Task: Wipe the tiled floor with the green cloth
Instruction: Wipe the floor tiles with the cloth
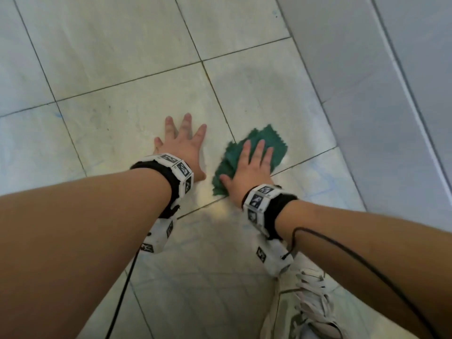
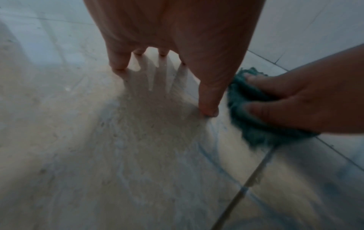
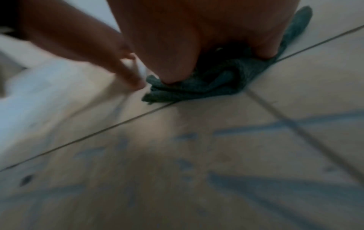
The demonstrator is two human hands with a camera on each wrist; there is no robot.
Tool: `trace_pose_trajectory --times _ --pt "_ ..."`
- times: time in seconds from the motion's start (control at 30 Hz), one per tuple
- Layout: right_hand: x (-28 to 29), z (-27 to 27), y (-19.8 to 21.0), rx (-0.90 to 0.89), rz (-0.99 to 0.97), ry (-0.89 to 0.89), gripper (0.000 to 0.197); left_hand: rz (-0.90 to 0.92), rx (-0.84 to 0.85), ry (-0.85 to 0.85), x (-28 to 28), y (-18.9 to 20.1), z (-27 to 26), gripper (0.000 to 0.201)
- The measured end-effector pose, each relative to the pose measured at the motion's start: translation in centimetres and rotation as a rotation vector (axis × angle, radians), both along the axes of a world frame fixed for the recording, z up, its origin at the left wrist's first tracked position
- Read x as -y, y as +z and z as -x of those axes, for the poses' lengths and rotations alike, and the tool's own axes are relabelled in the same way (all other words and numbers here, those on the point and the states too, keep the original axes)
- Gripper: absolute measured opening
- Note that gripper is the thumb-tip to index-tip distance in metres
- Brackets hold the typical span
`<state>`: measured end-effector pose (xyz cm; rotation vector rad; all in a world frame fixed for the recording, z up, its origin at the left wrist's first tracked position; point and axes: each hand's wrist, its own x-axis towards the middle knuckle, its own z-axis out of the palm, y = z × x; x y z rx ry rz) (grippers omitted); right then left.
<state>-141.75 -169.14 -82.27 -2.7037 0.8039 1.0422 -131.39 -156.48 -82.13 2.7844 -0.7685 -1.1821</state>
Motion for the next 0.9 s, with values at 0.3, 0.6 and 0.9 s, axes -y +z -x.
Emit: trace_pose_trajectory --times 0.3,0.6,0.9 --pt "5.4 -0.8 0.4 -0.009 0.006 0.096 0.104 0.006 0.003 0.005 -0.1 0.0 0.0 0.114" --pt "13.9 0.9 0.3 0.018 0.099 -0.164 0.099 0.001 -0.019 0.003 -0.1 0.0 -0.1 0.115" --pt "4.8 0.0 0.8 0.034 -0.051 0.192 0.100 0.000 -0.017 -0.004 -0.2 0.0 -0.1 0.116"
